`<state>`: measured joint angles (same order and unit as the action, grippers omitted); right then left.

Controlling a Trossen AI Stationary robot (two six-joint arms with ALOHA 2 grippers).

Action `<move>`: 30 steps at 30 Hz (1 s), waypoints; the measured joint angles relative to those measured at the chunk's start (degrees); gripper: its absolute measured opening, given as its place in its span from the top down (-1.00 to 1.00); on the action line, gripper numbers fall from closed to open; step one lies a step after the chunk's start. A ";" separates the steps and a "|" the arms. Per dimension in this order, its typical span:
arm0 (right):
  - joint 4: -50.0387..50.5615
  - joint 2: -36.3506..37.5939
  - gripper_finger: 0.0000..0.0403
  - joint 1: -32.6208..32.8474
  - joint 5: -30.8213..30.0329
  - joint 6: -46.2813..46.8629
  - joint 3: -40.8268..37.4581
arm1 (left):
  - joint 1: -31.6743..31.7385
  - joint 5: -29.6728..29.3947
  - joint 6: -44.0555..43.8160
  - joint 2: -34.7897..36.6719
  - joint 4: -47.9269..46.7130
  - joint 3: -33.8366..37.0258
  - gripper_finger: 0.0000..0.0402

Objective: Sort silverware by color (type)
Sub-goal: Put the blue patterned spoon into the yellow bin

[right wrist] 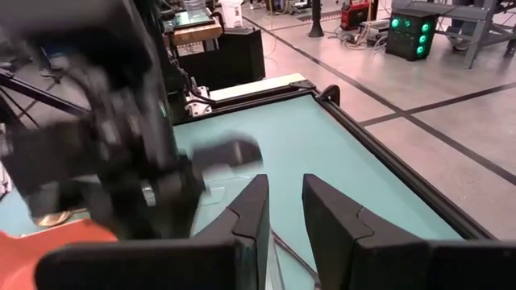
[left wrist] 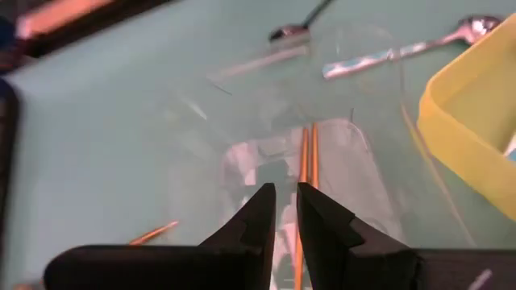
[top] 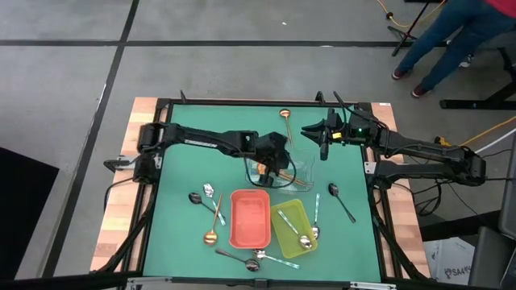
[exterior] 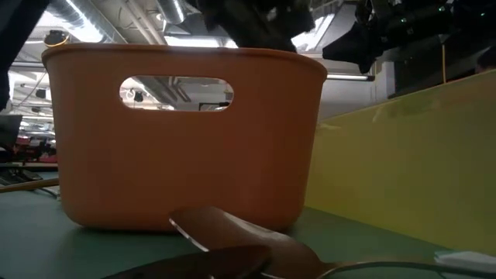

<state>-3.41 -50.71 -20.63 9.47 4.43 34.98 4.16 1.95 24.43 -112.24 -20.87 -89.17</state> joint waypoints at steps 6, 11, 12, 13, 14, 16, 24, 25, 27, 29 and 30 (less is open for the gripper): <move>0.29 1.08 0.66 0.53 0.72 1.57 0.02 | -1.19 -6.03 -0.02 7.58 -6.23 -0.04 0.76; -0.04 2.93 0.66 3.69 0.39 1.63 0.04 | -2.63 -10.52 -0.22 13.92 -11.44 -0.04 0.76; 0.10 3.40 0.66 4.45 0.37 1.64 0.04 | -2.87 -11.18 -0.50 15.11 -12.30 -0.04 0.76; -0.05 3.79 0.66 5.23 0.34 1.64 0.04 | -3.12 -11.74 -1.20 16.23 -13.65 -0.04 0.76; -0.10 4.30 0.66 6.12 0.10 1.66 0.04 | -3.32 -12.22 -1.98 17.23 -14.79 -0.04 0.76; 0.14 5.40 0.66 7.93 -0.39 1.82 0.04 | -3.78 -13.12 -3.81 19.52 -17.16 -0.04 0.76; 0.26 8.90 0.66 18.15 -6.84 6.78 0.04 | -6.30 -14.97 -12.03 25.95 -30.04 -0.07 0.76; 0.09 9.18 0.66 19.63 -7.91 7.18 0.04 | -6.80 -14.99 -12.85 26.59 -31.51 0.00 0.76; 0.26 9.67 0.66 23.00 -10.36 7.65 0.04 | -8.02 -15.03 -13.86 28.43 -30.99 1.62 0.76; 0.25 9.81 0.66 26.73 -12.73 7.72 0.04 | -9.29 -14.99 -15.27 30.81 -30.22 5.02 0.76; 0.30 9.80 0.66 28.61 -14.02 7.74 0.04 | -9.88 -14.97 -16.56 32.17 -29.26 7.13 0.76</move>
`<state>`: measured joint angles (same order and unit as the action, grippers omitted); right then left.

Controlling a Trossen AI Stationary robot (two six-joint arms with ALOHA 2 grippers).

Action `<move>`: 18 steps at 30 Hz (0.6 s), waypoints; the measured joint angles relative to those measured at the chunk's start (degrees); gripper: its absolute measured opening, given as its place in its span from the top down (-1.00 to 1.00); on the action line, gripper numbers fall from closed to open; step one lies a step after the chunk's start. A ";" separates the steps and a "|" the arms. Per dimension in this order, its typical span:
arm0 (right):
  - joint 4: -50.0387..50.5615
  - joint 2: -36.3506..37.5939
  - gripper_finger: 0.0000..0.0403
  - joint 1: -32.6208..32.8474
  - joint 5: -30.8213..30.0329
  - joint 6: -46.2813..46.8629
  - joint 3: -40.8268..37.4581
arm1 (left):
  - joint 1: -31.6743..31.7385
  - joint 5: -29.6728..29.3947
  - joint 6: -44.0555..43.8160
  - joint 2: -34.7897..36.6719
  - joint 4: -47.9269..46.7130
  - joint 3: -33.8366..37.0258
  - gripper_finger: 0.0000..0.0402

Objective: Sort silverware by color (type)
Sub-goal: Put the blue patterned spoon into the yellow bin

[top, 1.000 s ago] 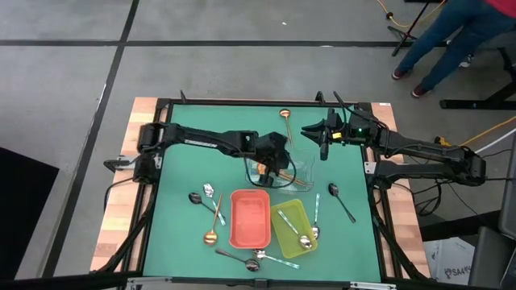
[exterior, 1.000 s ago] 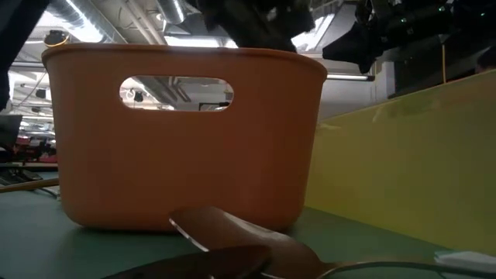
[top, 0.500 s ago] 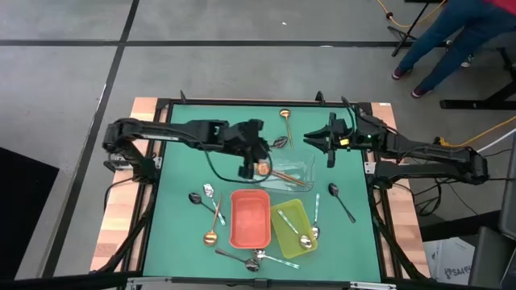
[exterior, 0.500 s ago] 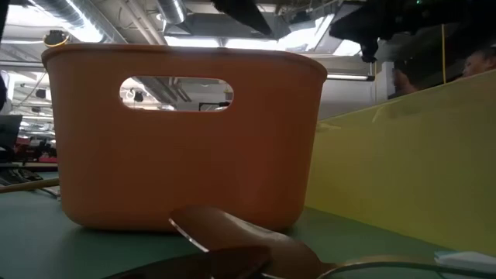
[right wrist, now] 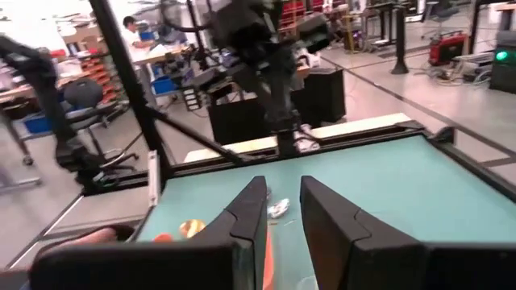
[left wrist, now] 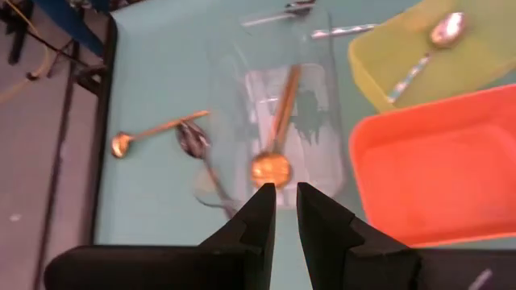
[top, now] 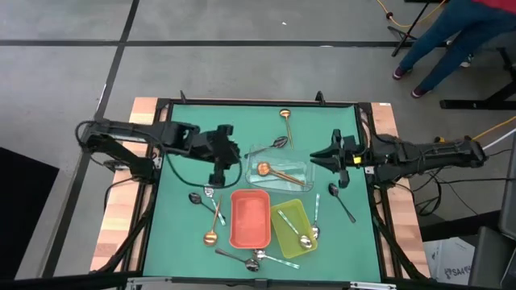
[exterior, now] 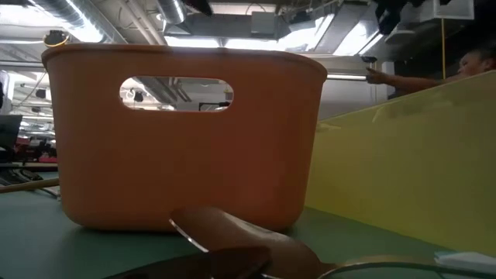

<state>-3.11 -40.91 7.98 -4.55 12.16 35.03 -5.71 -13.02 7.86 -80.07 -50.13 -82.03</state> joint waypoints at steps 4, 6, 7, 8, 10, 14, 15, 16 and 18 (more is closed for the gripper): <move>0.30 -0.07 0.66 7.77 -6.92 0.07 0.00 | -2.04 -0.79 -5.44 5.87 6.00 9.35 0.76; 0.27 -0.07 0.66 11.35 -11.29 1.39 0.00 | -3.09 -2.44 -7.74 8.52 9.64 13.88 0.76; 0.29 -0.10 0.66 12.91 -13.32 2.37 0.00 | -3.51 -3.18 -8.75 9.67 11.60 16.00 0.76; 0.30 -0.11 0.66 14.43 -15.11 2.98 0.00 | -3.90 -3.85 -9.43 10.59 13.33 18.05 0.76; 0.26 -0.09 0.66 17.40 -17.82 4.62 0.00 | -4.71 -4.88 -10.52 11.83 16.27 21.48 0.76; 0.44 -0.11 0.66 22.46 -21.31 9.74 -0.02 | -5.86 -6.33 -10.91 12.72 22.08 27.01 0.76; 0.44 -0.13 0.66 23.53 -21.80 11.24 -0.02 | -6.00 -6.30 -10.95 12.64 23.75 28.23 0.76; 0.39 -0.22 0.66 24.60 -22.47 12.85 -0.02 | -6.16 -6.29 -11.00 12.61 25.42 29.49 0.76; 0.46 -0.24 0.66 26.36 -24.07 15.61 -0.02 | -6.39 -6.31 -11.66 12.63 29.02 31.89 0.76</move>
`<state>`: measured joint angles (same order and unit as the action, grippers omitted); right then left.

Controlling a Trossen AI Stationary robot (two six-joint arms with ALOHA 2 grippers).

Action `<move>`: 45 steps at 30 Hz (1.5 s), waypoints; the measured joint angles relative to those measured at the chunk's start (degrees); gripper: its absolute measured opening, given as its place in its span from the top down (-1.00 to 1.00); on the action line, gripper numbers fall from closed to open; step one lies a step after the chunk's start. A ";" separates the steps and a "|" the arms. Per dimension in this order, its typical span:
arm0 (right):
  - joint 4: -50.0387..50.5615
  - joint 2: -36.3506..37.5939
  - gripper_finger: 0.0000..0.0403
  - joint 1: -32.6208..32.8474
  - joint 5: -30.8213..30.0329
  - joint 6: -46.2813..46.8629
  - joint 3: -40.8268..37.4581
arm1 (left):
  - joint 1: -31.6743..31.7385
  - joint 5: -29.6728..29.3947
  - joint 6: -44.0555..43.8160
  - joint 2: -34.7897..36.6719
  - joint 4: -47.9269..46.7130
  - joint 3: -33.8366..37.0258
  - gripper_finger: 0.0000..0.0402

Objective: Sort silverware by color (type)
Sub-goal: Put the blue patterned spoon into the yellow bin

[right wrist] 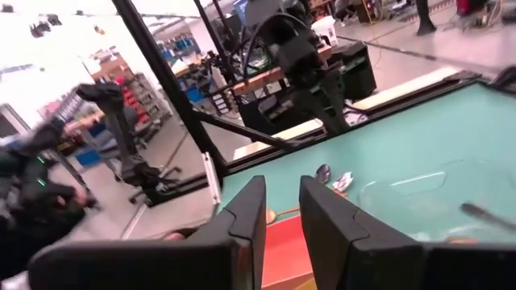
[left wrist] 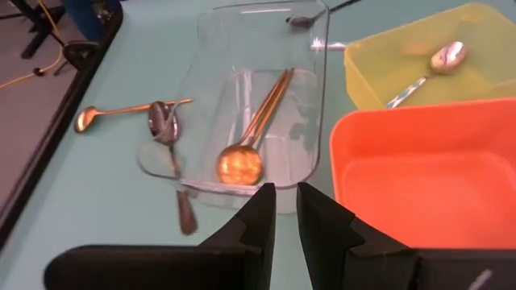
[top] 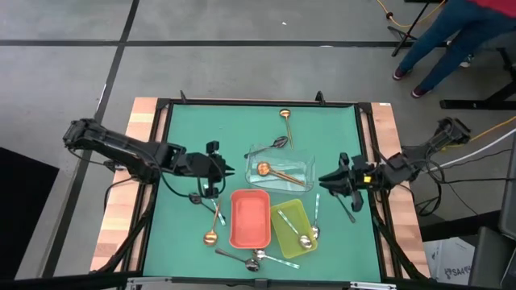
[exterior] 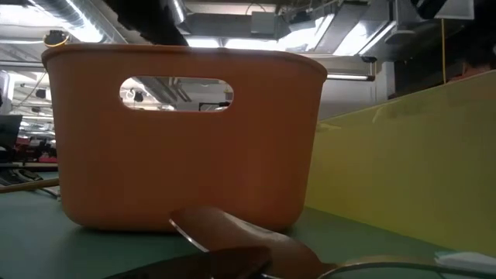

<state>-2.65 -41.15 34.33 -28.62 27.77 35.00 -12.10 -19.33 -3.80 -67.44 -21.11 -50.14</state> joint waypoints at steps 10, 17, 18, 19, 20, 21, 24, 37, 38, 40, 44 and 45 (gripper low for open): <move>2.34 -0.01 0.66 5.73 -4.39 9.55 0.00 | -0.39 0.10 -1.51 0.00 12.66 8.35 0.76; 6.37 -1.55 0.66 6.16 1.54 20.67 0.00 | -0.39 0.09 -3.32 0.00 13.17 8.76 0.76; 6.35 -1.85 0.66 6.16 3.25 21.97 0.01 | -0.39 0.09 -3.32 0.00 13.18 8.76 0.76; 7.41 -2.22 0.66 6.16 4.64 23.26 0.46 | -0.37 0.08 -3.33 0.00 13.19 8.76 0.76; 9.11 -2.79 0.66 6.16 5.49 24.55 1.50 | -0.37 0.09 -3.33 0.00 13.18 8.76 0.76; 11.70 -3.44 0.66 6.18 5.89 25.95 3.13 | -0.37 0.07 -3.31 0.00 13.19 8.76 0.76; 24.24 -6.07 0.66 6.18 6.34 30.07 9.64 | -0.37 0.07 -3.31 0.00 13.19 8.78 0.76; 65.05 -28.90 0.66 6.16 6.94 46.49 38.60 | -0.37 0.07 -3.20 0.00 13.26 8.78 0.76; 66.28 -30.73 0.66 6.16 7.54 47.74 39.38 | -0.37 0.04 -3.19 0.00 13.26 8.80 0.76; 67.77 -34.10 0.66 6.16 8.61 50.90 39.97 | -0.37 -0.05 -3.18 0.00 13.27 8.79 0.76; 68.98 -39.99 0.66 6.16 10.57 56.99 40.02 | -0.37 -0.09 -3.16 -0.02 13.28 8.80 0.76; 69.22 -41.42 0.66 6.16 11.43 57.99 40.02 | -0.37 -0.09 -3.16 -0.02 13.28 8.78 0.76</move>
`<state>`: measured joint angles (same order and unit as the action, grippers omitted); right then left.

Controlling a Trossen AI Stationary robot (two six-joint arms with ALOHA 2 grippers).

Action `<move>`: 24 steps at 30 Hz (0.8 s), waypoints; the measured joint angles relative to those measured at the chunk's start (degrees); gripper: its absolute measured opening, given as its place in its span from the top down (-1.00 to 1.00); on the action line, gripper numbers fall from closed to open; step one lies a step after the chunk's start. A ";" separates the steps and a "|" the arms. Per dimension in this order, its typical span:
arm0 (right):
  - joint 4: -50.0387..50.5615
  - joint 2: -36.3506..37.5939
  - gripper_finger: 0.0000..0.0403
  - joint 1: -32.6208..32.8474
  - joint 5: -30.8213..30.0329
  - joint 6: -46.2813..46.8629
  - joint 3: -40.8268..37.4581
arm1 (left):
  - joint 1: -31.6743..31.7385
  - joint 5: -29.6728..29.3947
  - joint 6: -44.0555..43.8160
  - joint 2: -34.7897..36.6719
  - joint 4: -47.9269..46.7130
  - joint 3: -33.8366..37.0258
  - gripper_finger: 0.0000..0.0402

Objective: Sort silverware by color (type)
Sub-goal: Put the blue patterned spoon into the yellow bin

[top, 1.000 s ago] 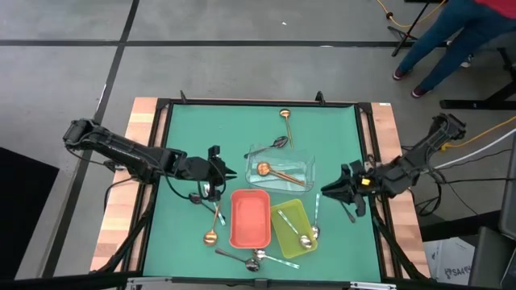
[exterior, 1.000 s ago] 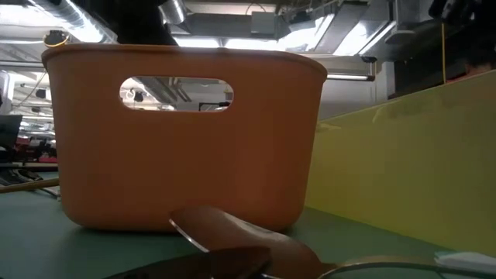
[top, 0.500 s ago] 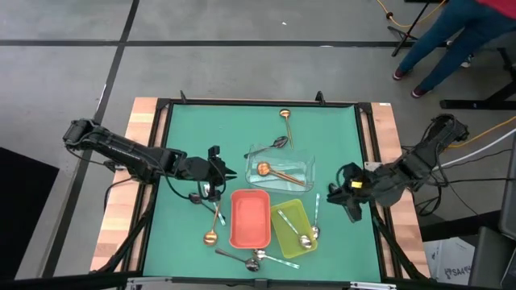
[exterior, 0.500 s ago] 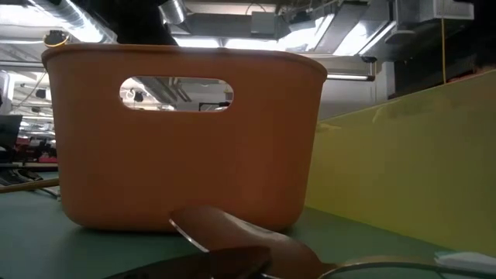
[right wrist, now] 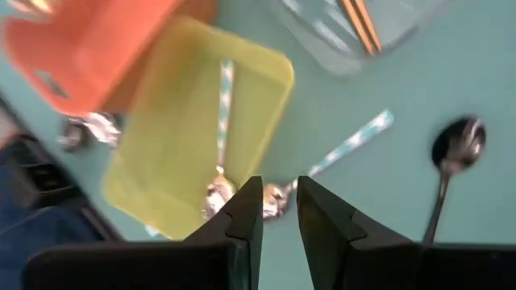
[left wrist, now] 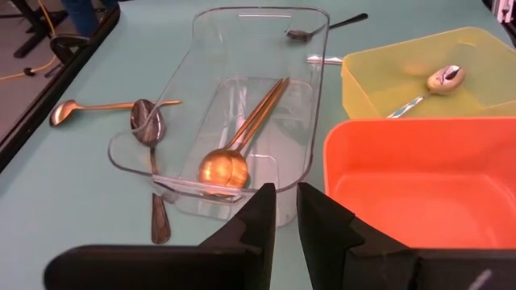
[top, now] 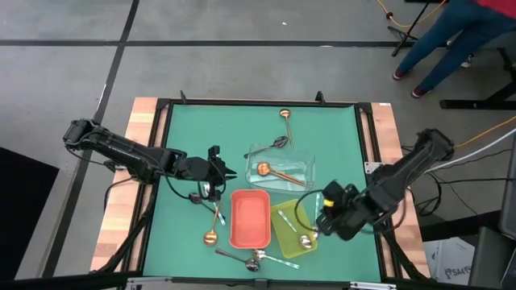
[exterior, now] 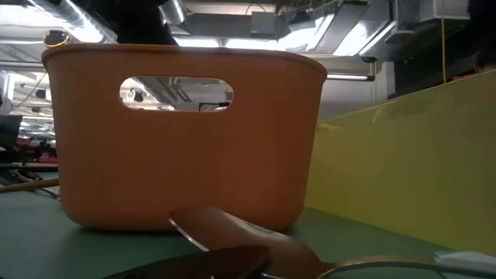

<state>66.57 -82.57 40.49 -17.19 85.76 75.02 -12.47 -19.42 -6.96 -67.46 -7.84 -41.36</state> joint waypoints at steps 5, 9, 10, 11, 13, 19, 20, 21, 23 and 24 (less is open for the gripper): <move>0.02 -5.64 0.66 0.00 2.42 1.18 0.00 | 0.00 -0.01 0.00 0.00 0.00 0.01 0.76; 0.19 -8.33 0.66 -0.27 1.94 1.20 0.00 | 0.00 -0.04 0.02 0.00 0.35 0.02 0.76; 0.64 -8.79 0.66 -0.51 2.01 1.22 0.01 | 0.00 -0.04 0.02 0.00 0.46 0.02 0.76; 1.37 -9.25 0.66 -0.77 2.05 1.41 0.02 | 0.00 -0.02 0.02 0.00 0.64 0.02 0.76; 2.86 -9.95 0.66 -1.39 1.80 3.08 0.02 | 0.02 -0.04 0.02 0.00 0.93 0.02 0.76; 5.70 -10.45 0.66 -4.21 3.15 6.91 -2.79 | 0.01 -0.02 0.02 -0.02 1.01 0.02 0.76; 5.54 -10.45 0.66 -4.76 3.96 7.01 -3.57 | 0.02 -0.04 0.02 -0.02 1.03 0.02 0.76; 5.38 -10.45 0.66 -5.32 4.90 7.04 -4.31 | 0.00 -0.04 0.02 -0.02 1.03 0.02 0.76; 5.05 -10.45 0.66 -6.47 6.81 6.98 -5.89 | 0.00 -0.03 0.02 -0.02 1.03 0.02 0.76; 5.00 -10.45 0.66 -7.00 7.51 6.71 -6.58 | 0.01 -0.03 0.02 -0.02 1.03 0.02 0.76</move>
<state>71.57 -93.01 33.49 -9.68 92.47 68.44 -12.46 -19.45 -6.94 -67.48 -6.81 -41.34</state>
